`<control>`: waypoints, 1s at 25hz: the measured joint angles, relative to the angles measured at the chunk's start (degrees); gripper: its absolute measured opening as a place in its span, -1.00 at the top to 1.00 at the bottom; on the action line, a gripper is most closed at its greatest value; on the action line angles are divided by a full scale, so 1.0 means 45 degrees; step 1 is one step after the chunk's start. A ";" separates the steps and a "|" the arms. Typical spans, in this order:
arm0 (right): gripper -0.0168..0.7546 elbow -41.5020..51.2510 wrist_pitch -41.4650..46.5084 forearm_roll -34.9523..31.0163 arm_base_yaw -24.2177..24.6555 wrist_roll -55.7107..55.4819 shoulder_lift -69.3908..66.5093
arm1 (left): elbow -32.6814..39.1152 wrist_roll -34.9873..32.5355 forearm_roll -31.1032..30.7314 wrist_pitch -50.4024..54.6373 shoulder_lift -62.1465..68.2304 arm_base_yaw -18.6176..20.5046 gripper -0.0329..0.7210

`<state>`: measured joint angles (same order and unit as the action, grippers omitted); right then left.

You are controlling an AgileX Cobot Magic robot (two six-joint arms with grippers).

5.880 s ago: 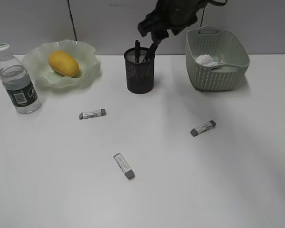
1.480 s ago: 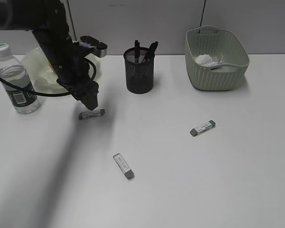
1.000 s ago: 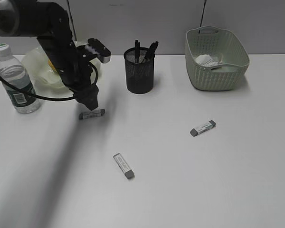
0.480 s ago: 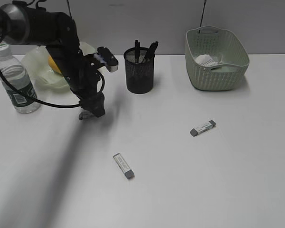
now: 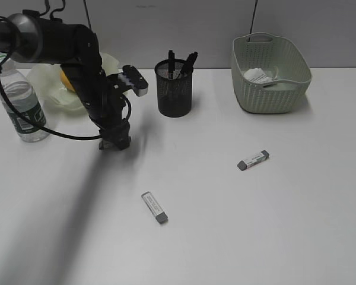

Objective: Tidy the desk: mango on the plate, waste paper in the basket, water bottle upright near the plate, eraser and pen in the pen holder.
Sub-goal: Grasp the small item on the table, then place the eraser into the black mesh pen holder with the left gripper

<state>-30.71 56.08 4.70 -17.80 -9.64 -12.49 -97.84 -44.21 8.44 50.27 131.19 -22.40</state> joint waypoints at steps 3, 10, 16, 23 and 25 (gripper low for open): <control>-0.23 0.0000 0.0000 0.0000 0.0000 0.0000 0.0000 | -0.0027 0.0406 -0.0327 -0.0042 0.0000 -0.0138 0.03; -0.23 0.0000 0.0000 0.0000 0.0000 0.0000 0.0000 | -0.0041 0.0736 -0.0563 -0.0042 0.0000 -0.0520 0.50; -0.23 0.0000 0.0000 0.0000 0.0000 0.0000 0.0000 | -0.0041 0.1232 -0.0539 0.0076 -0.0049 -0.0568 0.50; -0.23 0.0000 0.0000 0.0000 0.0000 0.0000 0.0000 | -0.0854 0.1598 0.0160 0.0354 -0.1079 -0.0608 0.50; -0.23 0.0000 0.0000 0.0000 0.0000 0.0000 0.0000 | -0.1388 0.1614 0.0645 0.0102 -0.1392 -0.0621 0.50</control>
<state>-30.71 56.08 4.70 -17.80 -9.64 -12.49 -104.08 -36.94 11.35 50.73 124.92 -25.19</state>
